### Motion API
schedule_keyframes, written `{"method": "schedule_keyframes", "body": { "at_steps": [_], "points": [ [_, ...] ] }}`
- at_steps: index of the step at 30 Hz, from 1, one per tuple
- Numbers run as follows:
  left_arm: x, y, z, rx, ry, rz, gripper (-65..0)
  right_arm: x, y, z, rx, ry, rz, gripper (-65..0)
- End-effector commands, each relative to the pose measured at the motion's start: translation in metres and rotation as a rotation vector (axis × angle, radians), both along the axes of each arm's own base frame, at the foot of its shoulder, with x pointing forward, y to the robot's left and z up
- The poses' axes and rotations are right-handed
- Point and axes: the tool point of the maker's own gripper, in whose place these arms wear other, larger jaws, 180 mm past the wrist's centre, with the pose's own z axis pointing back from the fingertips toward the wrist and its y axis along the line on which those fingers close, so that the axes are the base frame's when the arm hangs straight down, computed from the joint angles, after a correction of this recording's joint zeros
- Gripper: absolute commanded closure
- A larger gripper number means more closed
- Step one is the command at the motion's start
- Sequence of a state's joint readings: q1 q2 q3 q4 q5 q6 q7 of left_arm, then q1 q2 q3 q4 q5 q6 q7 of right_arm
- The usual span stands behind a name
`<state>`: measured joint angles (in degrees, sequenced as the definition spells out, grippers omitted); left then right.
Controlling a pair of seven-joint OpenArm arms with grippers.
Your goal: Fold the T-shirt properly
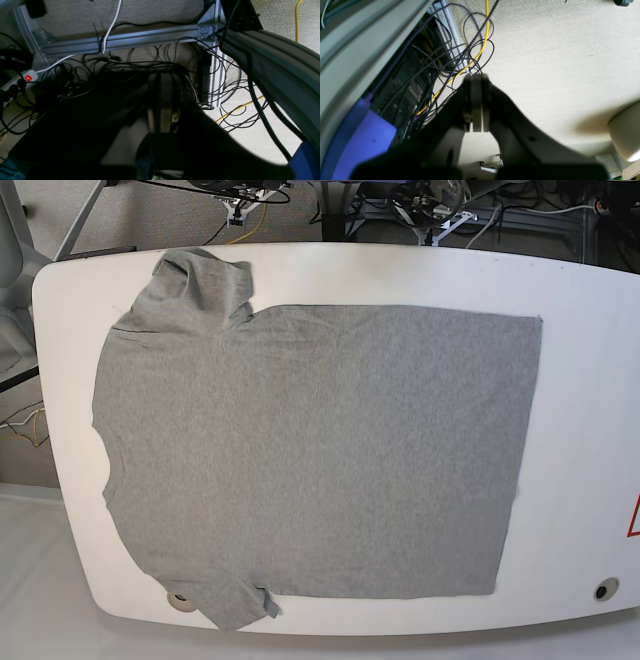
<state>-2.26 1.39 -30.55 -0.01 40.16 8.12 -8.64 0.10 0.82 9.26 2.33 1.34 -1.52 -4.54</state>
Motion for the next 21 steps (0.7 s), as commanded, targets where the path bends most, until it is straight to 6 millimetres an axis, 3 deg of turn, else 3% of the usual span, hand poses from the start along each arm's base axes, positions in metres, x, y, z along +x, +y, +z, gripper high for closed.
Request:
{"method": "schedule_keyframes", "body": {
  "at_steps": [1, 16, 21],
  "points": [
    [0.003, 0.002, 0.0, 0.003, -0.008, 0.002, -1.8, -0.001, -0.003, 0.0, -0.005, 0.001, 0.006, 0.0],
    [-0.004, -0.003, -0.001, -0.038, -0.006, -0.008, -4.0, -0.006, -0.007, 0.0, -0.007, 0.007, 0.011, 0.0],
    [-0.018, 0.008, -0.001, -0.034, 0.006, -0.006, -1.7, -0.013, -0.012, 0.001, -0.015, 0.009, 0.01, 0.0]
  ]
}}
